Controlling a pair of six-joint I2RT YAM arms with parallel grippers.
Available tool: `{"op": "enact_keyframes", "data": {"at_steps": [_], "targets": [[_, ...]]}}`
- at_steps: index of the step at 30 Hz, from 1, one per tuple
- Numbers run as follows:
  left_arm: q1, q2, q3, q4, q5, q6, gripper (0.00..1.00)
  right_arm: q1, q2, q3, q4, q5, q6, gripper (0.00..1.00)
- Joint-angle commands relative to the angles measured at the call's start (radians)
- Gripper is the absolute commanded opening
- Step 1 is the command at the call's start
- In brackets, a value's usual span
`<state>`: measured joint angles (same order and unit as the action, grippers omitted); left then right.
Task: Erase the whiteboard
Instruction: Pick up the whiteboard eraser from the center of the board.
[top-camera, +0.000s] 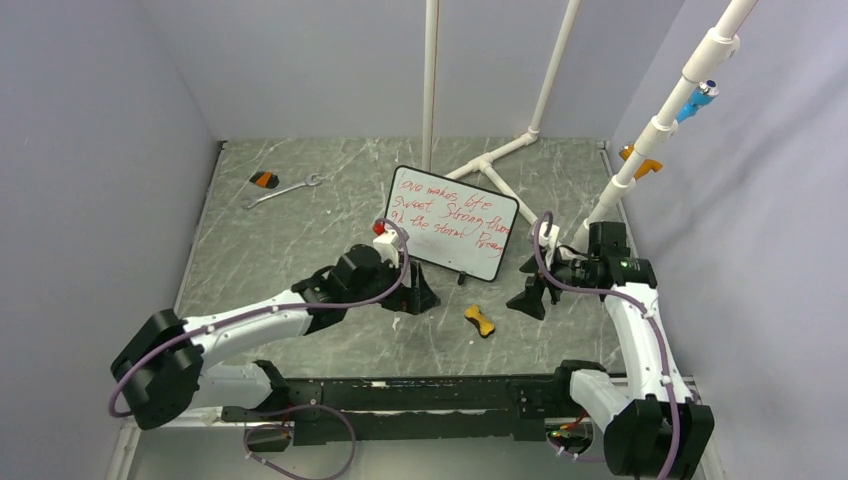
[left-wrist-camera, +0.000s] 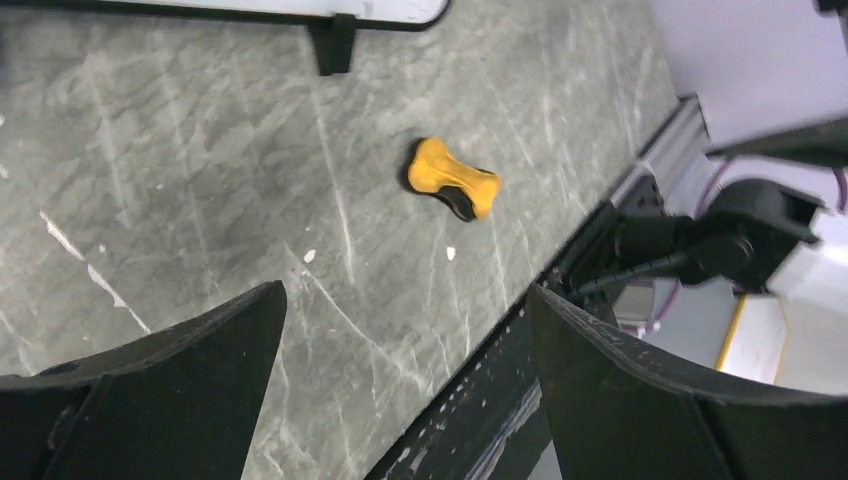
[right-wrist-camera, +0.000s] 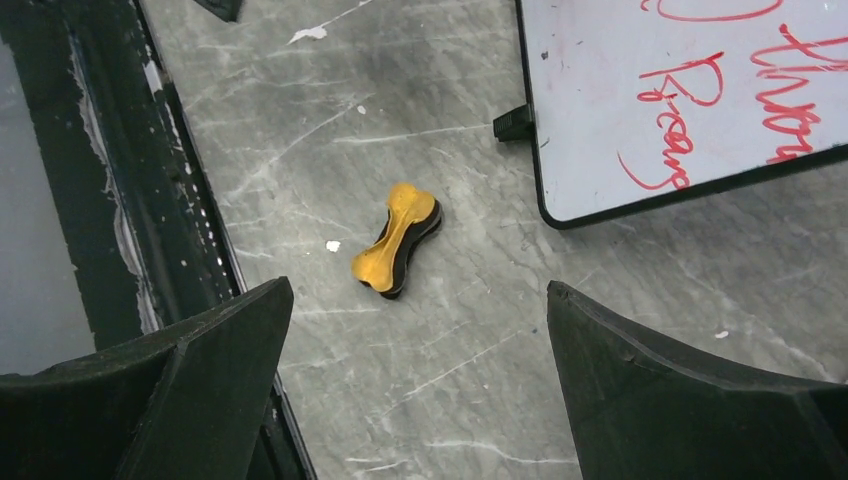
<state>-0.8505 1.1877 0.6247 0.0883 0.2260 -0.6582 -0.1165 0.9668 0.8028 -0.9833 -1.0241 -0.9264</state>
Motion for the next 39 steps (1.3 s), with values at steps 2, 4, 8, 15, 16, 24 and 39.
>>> {"op": "enact_keyframes", "data": {"at_steps": [2, 4, 8, 15, 16, 24, 39], "targets": [[-0.087, 0.104, 0.123, -0.04, -0.279, -0.262, 0.94, 0.081, -0.033, -0.035, 0.134, 0.102, 0.081, 1.0], [-0.145, 0.17, 0.226, -0.205, -0.388, -0.382, 0.94, 0.09, -0.028, -0.05, 0.166, 0.113, 0.092, 1.0], [-0.227, 0.332, 0.471, -0.55, -0.526, -0.572, 0.93, 0.148, 0.007, -0.059, 0.21, 0.185, 0.126, 1.0], [-0.29, 0.458, 0.555, -0.561, -0.482, -0.758, 0.87, 0.209, 0.053, -0.037, 0.325, 0.369, 0.289, 1.0], [-0.298, 0.478, 0.578, -0.576, -0.479, -0.779, 0.86, 0.201, 0.049, -0.02, 0.332, 0.394, 0.314, 1.0], [-0.324, 0.662, 0.77, -0.635, -0.439, -0.806, 0.69, 0.129, 0.019, -0.05, 0.415, 0.621, 0.418, 1.0], [-0.338, 0.85, 0.936, -0.762, -0.372, -0.827, 0.59, 0.127, -0.002, -0.045, 0.388, 0.57, 0.411, 1.0]]}}
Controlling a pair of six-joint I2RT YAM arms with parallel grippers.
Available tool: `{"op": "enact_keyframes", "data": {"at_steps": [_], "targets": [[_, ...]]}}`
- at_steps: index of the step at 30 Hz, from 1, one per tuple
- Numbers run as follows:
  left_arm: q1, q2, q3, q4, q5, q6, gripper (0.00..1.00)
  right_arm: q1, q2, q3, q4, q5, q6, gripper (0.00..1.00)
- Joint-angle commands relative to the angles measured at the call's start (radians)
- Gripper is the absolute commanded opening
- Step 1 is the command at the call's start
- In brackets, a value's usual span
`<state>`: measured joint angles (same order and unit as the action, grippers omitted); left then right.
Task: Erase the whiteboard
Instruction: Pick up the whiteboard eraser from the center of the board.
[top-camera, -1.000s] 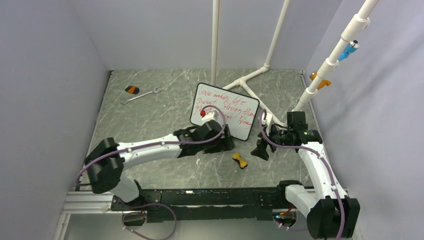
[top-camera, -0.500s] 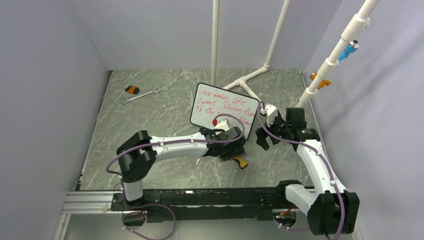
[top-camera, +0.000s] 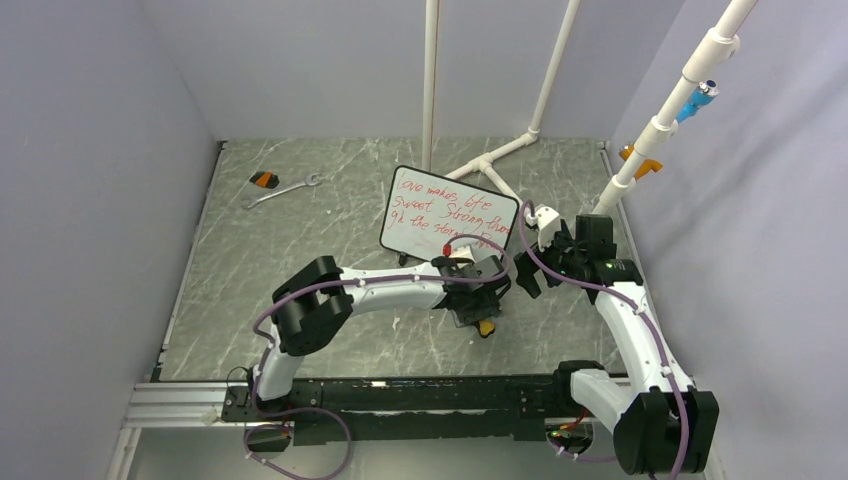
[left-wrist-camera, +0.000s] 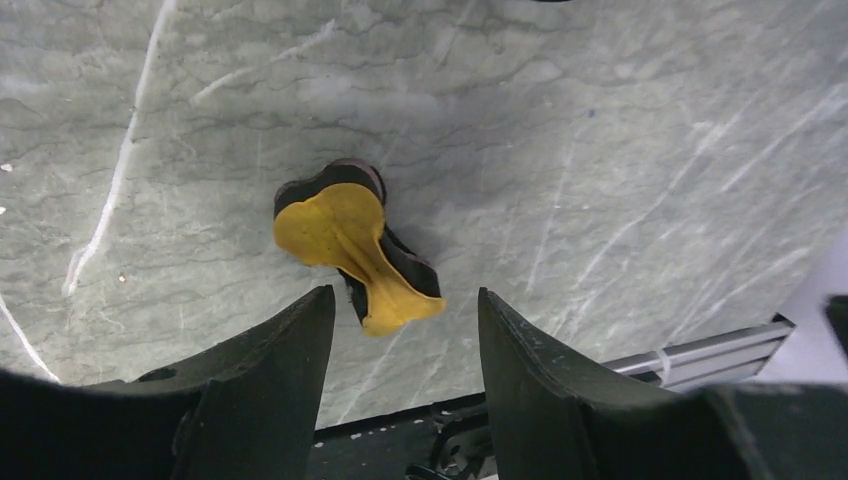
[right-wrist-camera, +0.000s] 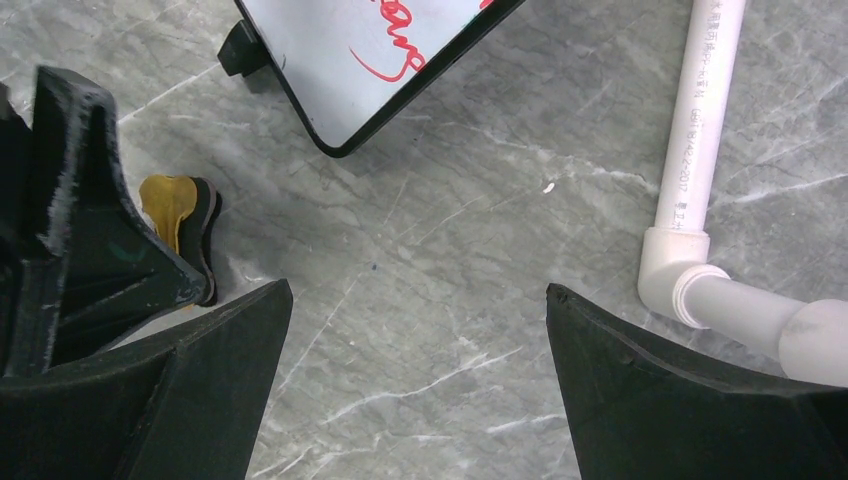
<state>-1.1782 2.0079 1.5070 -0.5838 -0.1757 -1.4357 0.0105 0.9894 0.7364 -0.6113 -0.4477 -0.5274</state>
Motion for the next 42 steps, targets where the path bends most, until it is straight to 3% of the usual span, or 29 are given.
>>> {"op": "enact_keyframes", "data": {"at_steps": [1, 15, 22, 25, 33, 40, 42], "targets": [[-0.011, 0.038, 0.059, -0.097, 0.029, -0.048, 0.59, 0.0, -0.024, 0.021, 0.016, -0.007, 0.012, 1.0], [0.02, 0.085, 0.046, -0.082, 0.046, -0.03, 0.49, 0.0, -0.03, 0.021, 0.008, -0.016, 0.005, 1.0], [0.031, 0.05, 0.006, -0.045, -0.002, 0.018, 0.53, 0.0, -0.028, 0.024, -0.001, -0.036, 0.001, 1.0], [0.045, 0.06, -0.007, -0.03, -0.001, 0.032, 0.47, 0.0, -0.029, 0.024, -0.004, -0.043, 0.0, 1.0], [0.057, 0.041, -0.039, -0.004, -0.013, 0.064, 0.18, 0.0, -0.026, 0.024, -0.009, -0.056, -0.005, 1.0], [0.056, -0.192, -0.242, 0.214, -0.11, 0.266, 0.0, 0.0, -0.023, 0.033, -0.073, -0.166, -0.065, 1.0], [0.056, -0.268, -0.318, 0.288, -0.13, 0.329, 0.0, 0.0, -0.017, 0.039, -0.095, -0.215, -0.08, 1.0]]}}
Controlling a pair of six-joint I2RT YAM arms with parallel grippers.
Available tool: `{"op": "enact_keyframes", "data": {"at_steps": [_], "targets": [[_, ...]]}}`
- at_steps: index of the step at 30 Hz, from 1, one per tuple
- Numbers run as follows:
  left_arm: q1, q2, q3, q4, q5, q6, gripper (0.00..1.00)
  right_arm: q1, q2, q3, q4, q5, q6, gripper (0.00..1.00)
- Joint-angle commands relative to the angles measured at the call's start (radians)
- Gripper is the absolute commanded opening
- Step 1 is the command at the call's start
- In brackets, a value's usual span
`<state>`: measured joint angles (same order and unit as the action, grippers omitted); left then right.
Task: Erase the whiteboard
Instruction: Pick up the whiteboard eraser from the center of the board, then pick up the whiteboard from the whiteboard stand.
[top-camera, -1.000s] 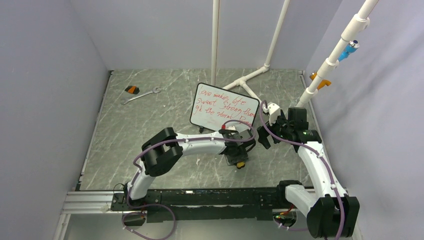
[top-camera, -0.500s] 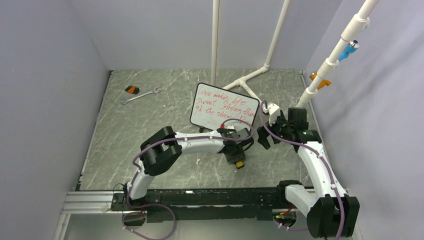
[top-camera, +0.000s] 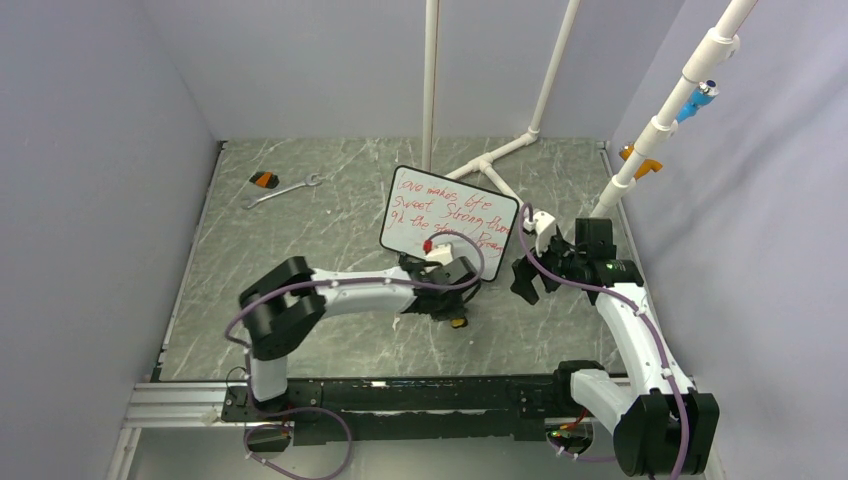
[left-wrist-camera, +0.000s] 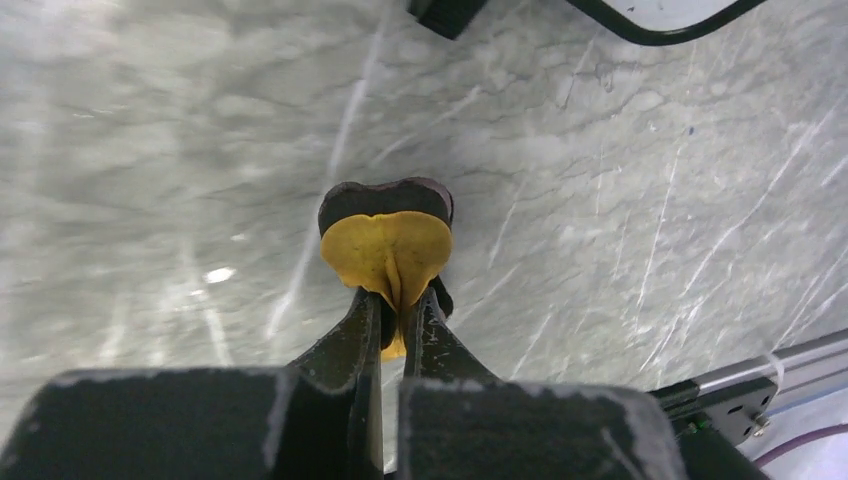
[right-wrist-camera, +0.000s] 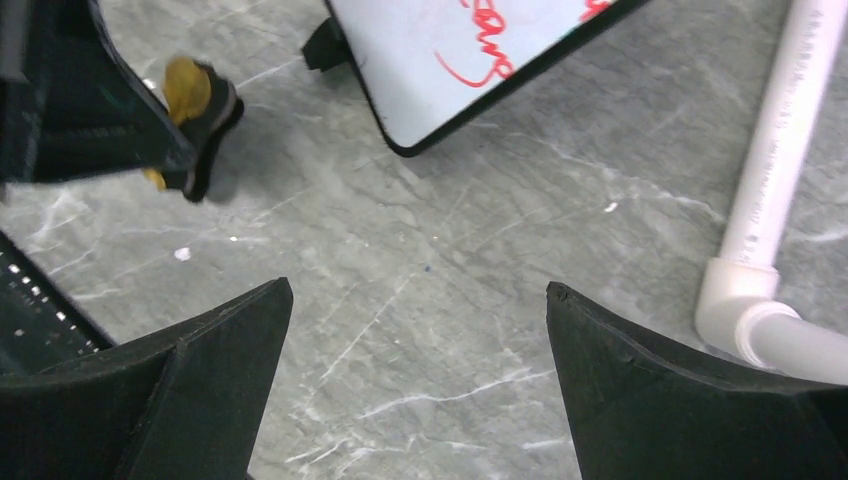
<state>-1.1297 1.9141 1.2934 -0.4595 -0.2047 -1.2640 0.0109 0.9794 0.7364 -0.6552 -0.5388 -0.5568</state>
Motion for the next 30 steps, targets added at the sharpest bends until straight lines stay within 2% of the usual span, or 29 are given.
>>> {"op": "enact_keyframes", "data": {"at_steps": [1, 6, 12, 16, 25, 30], "targets": [[0.008, -0.208, -0.146, 0.209, -0.105, 0.2, 0.0, 0.0, -0.003, 0.042, -0.059, -0.148, -0.053, 1.0], [0.019, -0.355, -0.334, 0.482, -0.079, 0.389, 0.0, 0.0, 0.024, 0.052, -0.043, -0.255, -0.025, 1.0], [0.073, -0.549, -0.615, 0.803, -0.021, 0.567, 0.0, -0.006, 0.061, 0.026, 0.2, -0.166, 0.262, 1.0], [0.108, -0.726, -0.803, 1.05, 0.066, 0.712, 0.0, -0.039, 0.1, -0.056, 0.434, -0.241, 0.399, 1.0], [0.111, -1.037, -1.014, 1.147, 0.009, 0.895, 0.0, -0.046, 0.224, -0.17, 0.78, -0.308, 0.471, 1.0], [0.113, -1.142, -1.059, 1.133, -0.021, 0.936, 0.0, -0.03, 0.34, -0.152, 0.869, -0.287, 0.532, 0.99]]}}
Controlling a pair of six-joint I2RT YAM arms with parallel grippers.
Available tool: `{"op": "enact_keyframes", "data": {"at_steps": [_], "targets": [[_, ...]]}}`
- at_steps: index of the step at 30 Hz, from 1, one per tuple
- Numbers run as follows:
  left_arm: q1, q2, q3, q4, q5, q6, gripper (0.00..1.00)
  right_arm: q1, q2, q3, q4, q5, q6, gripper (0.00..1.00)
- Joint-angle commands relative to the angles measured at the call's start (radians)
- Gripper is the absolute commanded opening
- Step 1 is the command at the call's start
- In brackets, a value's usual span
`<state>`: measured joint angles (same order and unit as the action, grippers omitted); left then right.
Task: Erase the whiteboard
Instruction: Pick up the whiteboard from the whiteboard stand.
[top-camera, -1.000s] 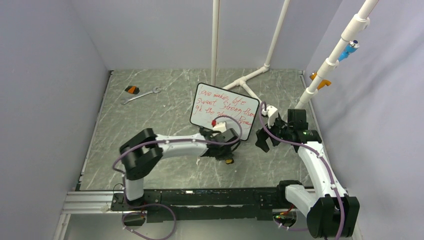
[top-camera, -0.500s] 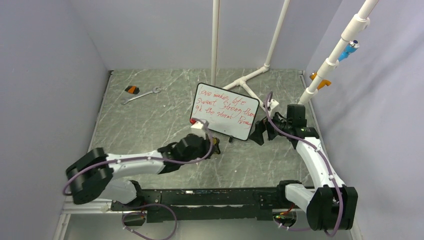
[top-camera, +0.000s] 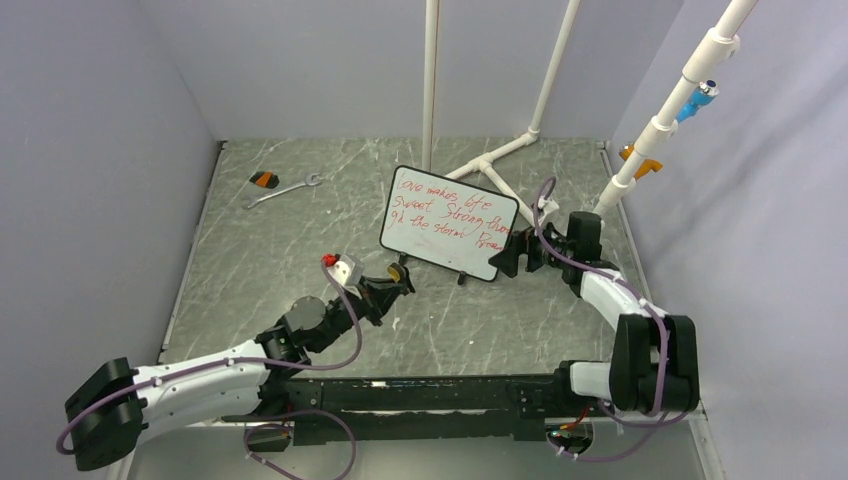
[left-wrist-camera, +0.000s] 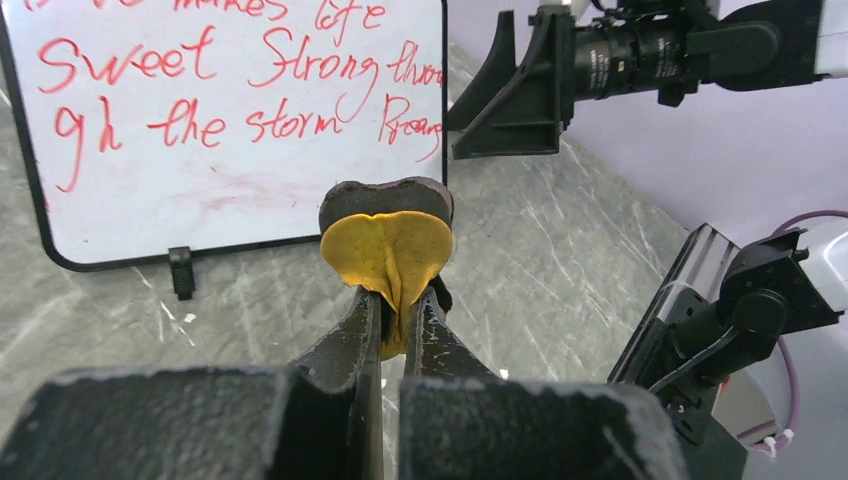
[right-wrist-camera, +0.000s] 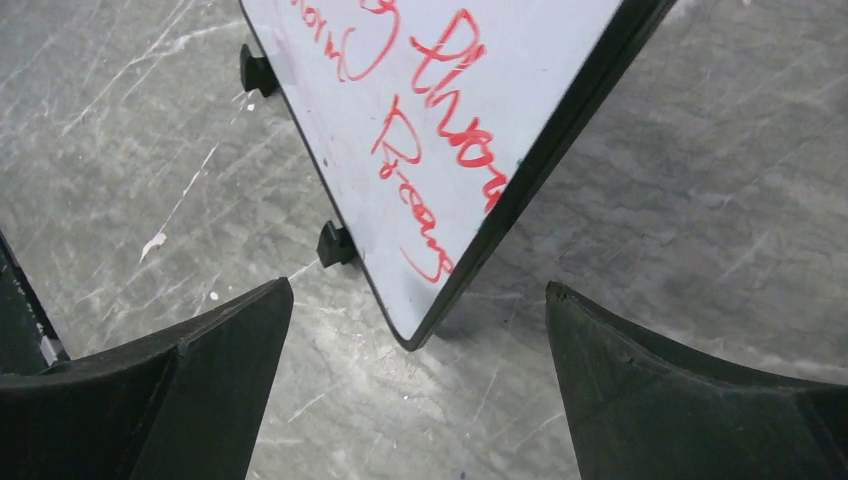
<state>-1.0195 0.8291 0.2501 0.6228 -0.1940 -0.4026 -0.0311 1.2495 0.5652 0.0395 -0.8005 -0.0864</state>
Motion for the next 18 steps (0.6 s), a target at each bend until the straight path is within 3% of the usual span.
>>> {"op": "enact_keyframes", "data": {"at_steps": [1, 18], "targets": [[0.002, -0.069, -0.019, 0.045, -0.033, 0.077, 0.0, 0.016, 0.091, 0.036, 0.166, -0.024, 0.063, 0.98], [0.002, -0.158, -0.051, 0.035, -0.047, 0.073, 0.0, 0.056, 0.319, 0.079, 0.373, -0.134, 0.314, 0.66]]}}
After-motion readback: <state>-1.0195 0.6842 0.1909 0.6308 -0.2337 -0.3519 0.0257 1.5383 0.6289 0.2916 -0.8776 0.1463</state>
